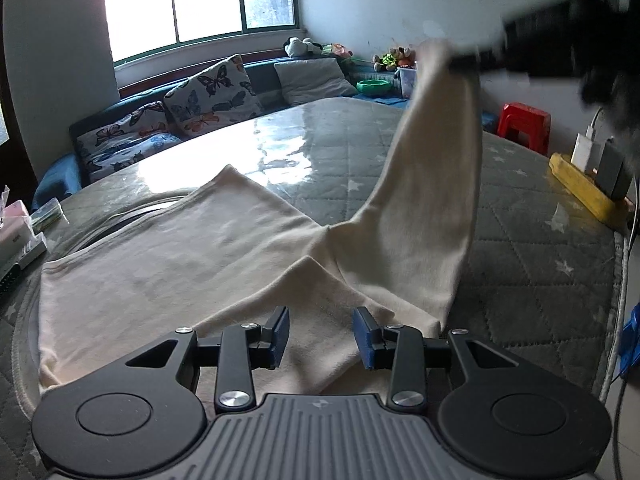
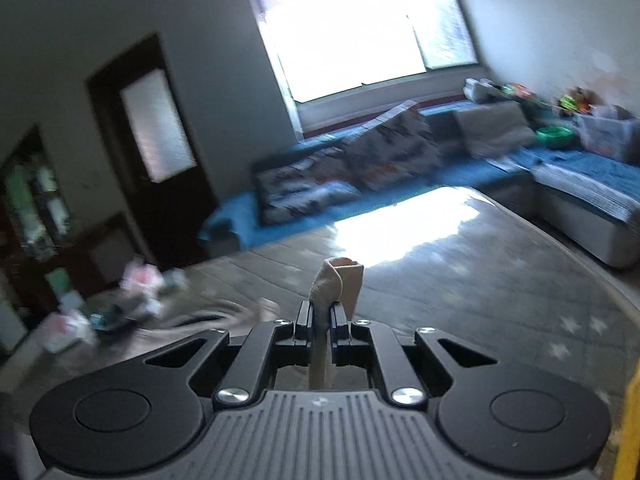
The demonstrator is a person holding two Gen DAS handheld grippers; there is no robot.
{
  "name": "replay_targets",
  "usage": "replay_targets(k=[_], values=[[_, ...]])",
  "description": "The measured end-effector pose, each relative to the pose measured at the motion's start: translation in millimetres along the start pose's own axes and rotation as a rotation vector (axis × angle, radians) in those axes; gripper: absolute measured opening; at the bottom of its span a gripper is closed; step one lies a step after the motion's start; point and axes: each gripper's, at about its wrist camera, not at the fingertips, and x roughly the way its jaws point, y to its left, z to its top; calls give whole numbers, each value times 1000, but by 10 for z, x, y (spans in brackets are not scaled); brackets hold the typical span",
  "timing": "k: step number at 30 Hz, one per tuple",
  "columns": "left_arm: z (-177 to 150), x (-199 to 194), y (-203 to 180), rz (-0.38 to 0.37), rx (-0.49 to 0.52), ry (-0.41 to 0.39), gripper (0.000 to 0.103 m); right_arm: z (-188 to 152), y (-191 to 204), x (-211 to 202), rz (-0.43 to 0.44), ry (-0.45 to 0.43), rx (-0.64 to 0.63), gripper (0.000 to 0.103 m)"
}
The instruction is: Fold clothes
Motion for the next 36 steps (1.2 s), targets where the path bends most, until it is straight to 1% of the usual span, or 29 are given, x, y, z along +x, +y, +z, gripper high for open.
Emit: replay_targets(k=[2, 4, 8, 11, 15, 19, 22, 27, 28, 31, 32, 34, 36], values=[[-4, 4, 1, 6, 1, -4, 42, 101, 172, -52, 60, -14, -18, 7], [-3, -21, 42, 11, -19, -5, 42, 176, 357, -57, 115, -16, -40, 7], [-24, -202, 190, 33, -54, -33, 42, 283, 757, -24, 212, -6, -111, 7], [-94, -427, 400, 75, -94, -63, 45, 316, 1086, 40, 284, 13, -163, 7], [-270, -702, 687, 160, -142, -80, 45, 295, 1514, 172, 364, 49, -234, 7], [-505, -942, 926, 234, -200, -80, 46, 150, 1891, 349, 424, 108, -305, 7], [-675, -1060, 1043, 281, -240, -77, 46, -47, 2126, 510, 451, 173, -342, 7], [-881, -1211, 1143, 328, -294, -63, 47, -589, 2353, 774, 473, 313, -425, 7], [-914, -1238, 1160, 336, -303, -61, 47, -699, 2388, 821, 474, 337, -445, 7], [-932, -1298, 1199, 346, -321, -70, 47, -942, 2483, 1029, 494, 421, -448, 9], [-928, -1310, 1207, 348, -325, -74, 47, -999, 2489, 1057, 495, 437, -449, 14], [-904, -1319, 1203, 346, -321, -77, 47, -1052, 2500, 1047, 511, 463, -459, 15], [-876, -1306, 1192, 344, -306, -77, 47, -1025, 2479, 976, 524, 456, -472, 16]])
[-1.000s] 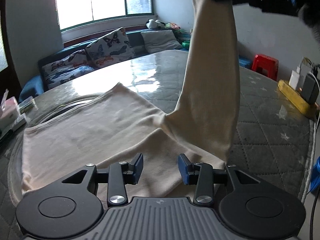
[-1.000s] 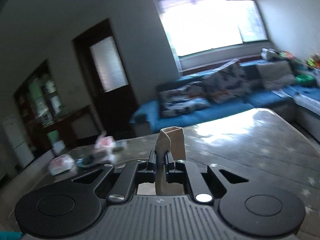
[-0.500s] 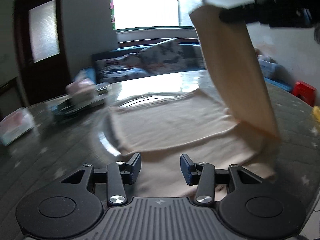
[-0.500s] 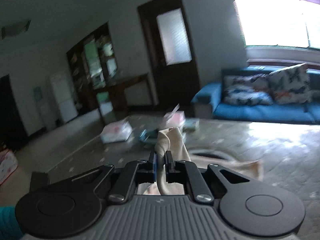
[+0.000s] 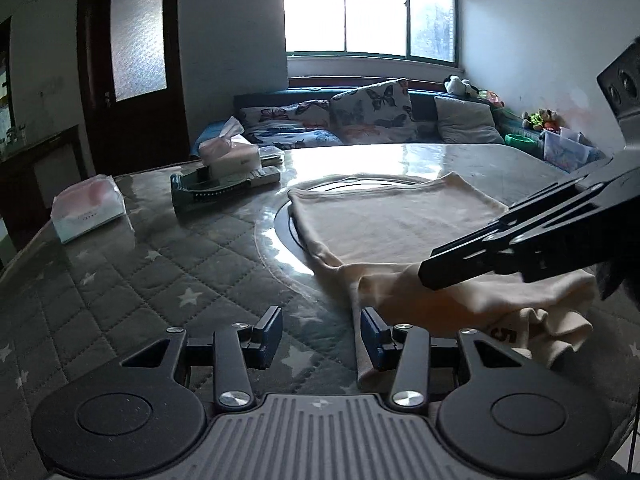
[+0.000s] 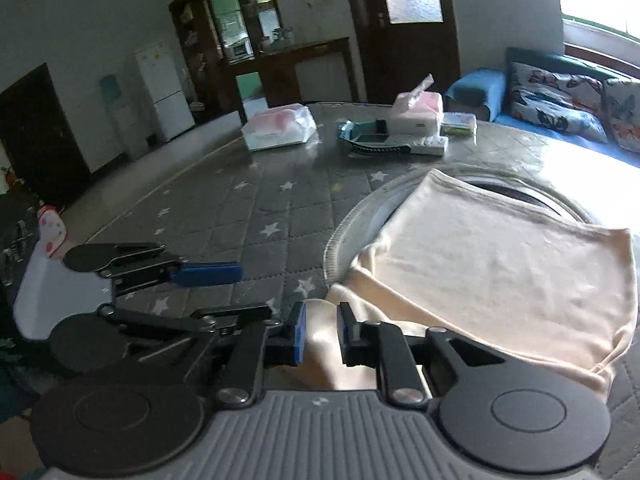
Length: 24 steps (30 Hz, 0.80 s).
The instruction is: Fold clothes
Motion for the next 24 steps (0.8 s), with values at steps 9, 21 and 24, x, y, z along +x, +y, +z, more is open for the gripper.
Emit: replay_targets(k=[9, 21, 24], values=[[42, 107, -248, -74, 66, -1, 45, -174, -523, -443, -172, 48, 7, 17], [135, 555, -336, -55, 91, 71, 43, -445, -951, -567, -254, 53, 89, 20], [127, 570, -361, -59, 105, 74, 29, -353, -990, -515, -264, 23, 71, 28]])
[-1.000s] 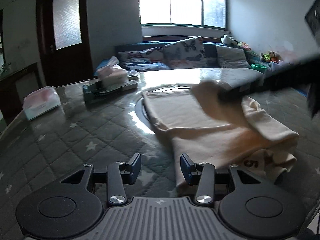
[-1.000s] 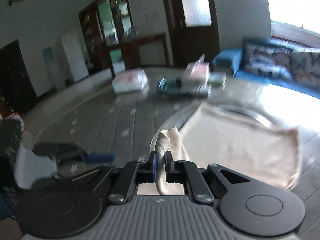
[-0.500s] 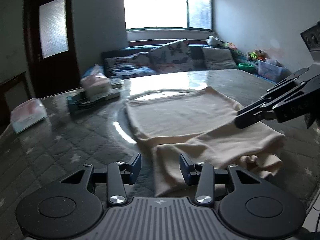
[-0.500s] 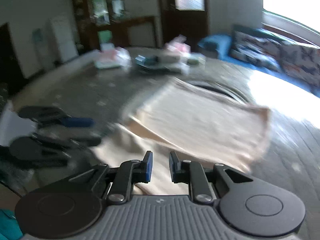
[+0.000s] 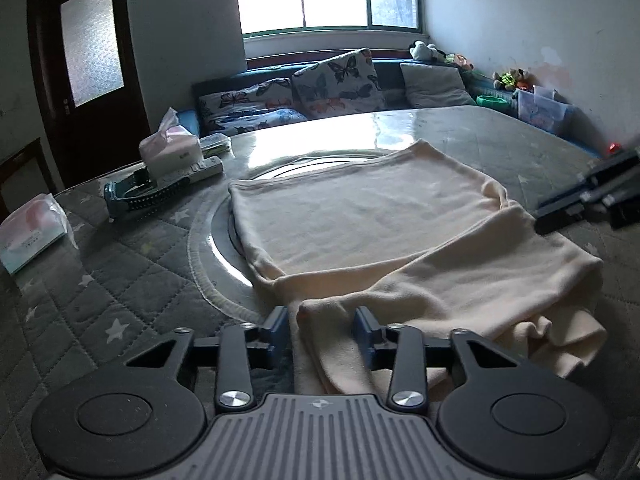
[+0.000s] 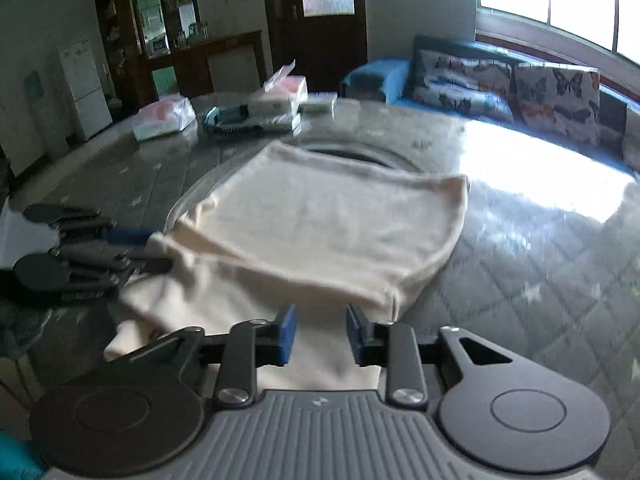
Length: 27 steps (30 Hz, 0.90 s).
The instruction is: Fold clothes
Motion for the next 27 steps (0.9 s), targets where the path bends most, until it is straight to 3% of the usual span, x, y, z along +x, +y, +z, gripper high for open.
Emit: replay_targets(k=[5, 10, 14, 17, 20, 22, 27], values=[[25, -3, -15, 8, 15, -18, 12, 45, -88, 200, -5, 3, 20, 28], [148, -204, -11, 19, 23, -108, 10, -38, -199, 269, -26, 6, 66, 28], [204, -115, 27, 19, 22, -92, 12, -113, -258, 274, -42, 3, 95, 28], [143, 68, 77, 52, 13, -24, 23, -120, -230, 252, -56, -2, 72, 28], [120, 54, 135, 89, 5, -25, 32, -97, -178, 195, -76, -13, 40, 28], [156, -25, 147, 99, -6, -41, 31, -66, -140, 142, -65, -27, 32, 28], [235, -122, 74, 25, -12, -75, 31, 17, -2, 157, -19, -45, 13, 29]])
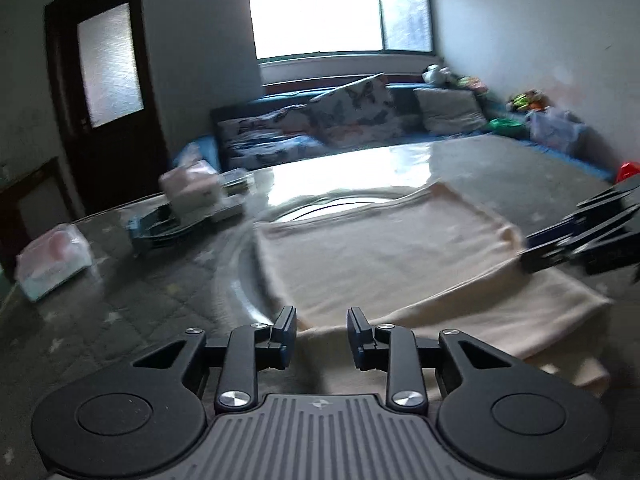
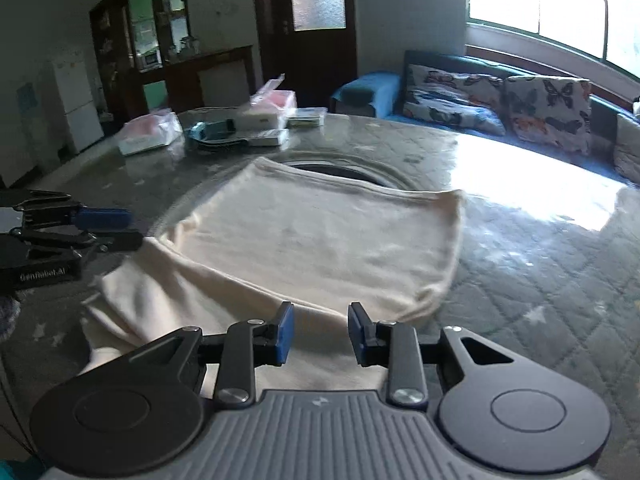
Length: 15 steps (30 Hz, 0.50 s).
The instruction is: Fold clothes
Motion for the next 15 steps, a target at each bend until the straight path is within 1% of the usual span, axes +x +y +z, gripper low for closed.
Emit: replay_targets(k=[2, 5, 7, 10, 12, 15], values=[[-11, 24, -47, -28, 4, 9, 31, -10, 61, 74, 20, 19, 2, 29], [-94, 112, -101, -63, 20, 51, 31, -55, 179, 83, 46, 33, -23, 29], [-171, 122, -135, -81, 52, 65, 31, -88, 251, 59, 68, 43, -44, 29], [-247, 47, -214, -85, 111, 59, 31, -158, 383, 31, 99, 66, -84, 29], [-259, -2, -228, -87, 132, 61, 31, -198, 477, 14, 114, 78, -114, 29], [-217, -92, -242, -80, 141, 42, 31, -193, 586, -47, 132, 59, -151, 29]])
